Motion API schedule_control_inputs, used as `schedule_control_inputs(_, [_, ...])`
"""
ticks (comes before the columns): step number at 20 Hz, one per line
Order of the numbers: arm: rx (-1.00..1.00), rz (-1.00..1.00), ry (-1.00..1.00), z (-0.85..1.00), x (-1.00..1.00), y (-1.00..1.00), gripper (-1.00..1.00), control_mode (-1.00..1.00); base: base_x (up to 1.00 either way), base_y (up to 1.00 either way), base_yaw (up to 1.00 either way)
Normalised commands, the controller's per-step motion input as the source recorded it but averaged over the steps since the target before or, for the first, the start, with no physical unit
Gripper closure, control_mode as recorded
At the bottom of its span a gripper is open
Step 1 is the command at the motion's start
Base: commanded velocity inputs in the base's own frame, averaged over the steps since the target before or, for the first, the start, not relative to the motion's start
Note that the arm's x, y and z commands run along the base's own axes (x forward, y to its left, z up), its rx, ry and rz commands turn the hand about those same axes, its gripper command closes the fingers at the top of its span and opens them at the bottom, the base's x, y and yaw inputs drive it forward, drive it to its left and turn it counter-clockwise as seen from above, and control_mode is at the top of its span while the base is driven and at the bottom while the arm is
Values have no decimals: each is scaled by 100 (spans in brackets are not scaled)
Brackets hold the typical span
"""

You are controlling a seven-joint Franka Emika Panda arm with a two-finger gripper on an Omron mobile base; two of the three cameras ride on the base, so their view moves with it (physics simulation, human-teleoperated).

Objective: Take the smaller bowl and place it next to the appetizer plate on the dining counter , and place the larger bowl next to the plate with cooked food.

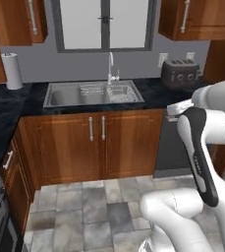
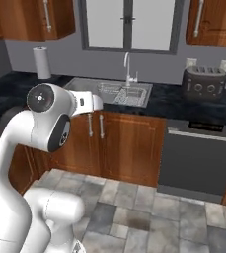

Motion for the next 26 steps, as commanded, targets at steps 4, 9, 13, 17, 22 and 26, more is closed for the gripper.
schedule_control_inputs(4, [0, 0, 0, 0, 0, 0, -100, 100, 77, -3, 23])
schedule_control_inputs(9, [0, 0, 0, 0, 0, 0, -100, 100, 55, 0, 47])
schedule_control_inputs(13, [0, 0, 0, 0, 0, 0, -100, 100, 30, 0, 59])
schedule_control_inputs(17, [0, 0, 0, 0, 0, 0, -100, 100, 37, 0, 58])
schedule_control_inputs(22, [0, 0, 0, 0, 0, 0, -100, 100, 36, -3, 49])
schedule_control_inputs(26, [0, 0, 0, 0, 0, 0, -100, 100, 25, -23, 43])
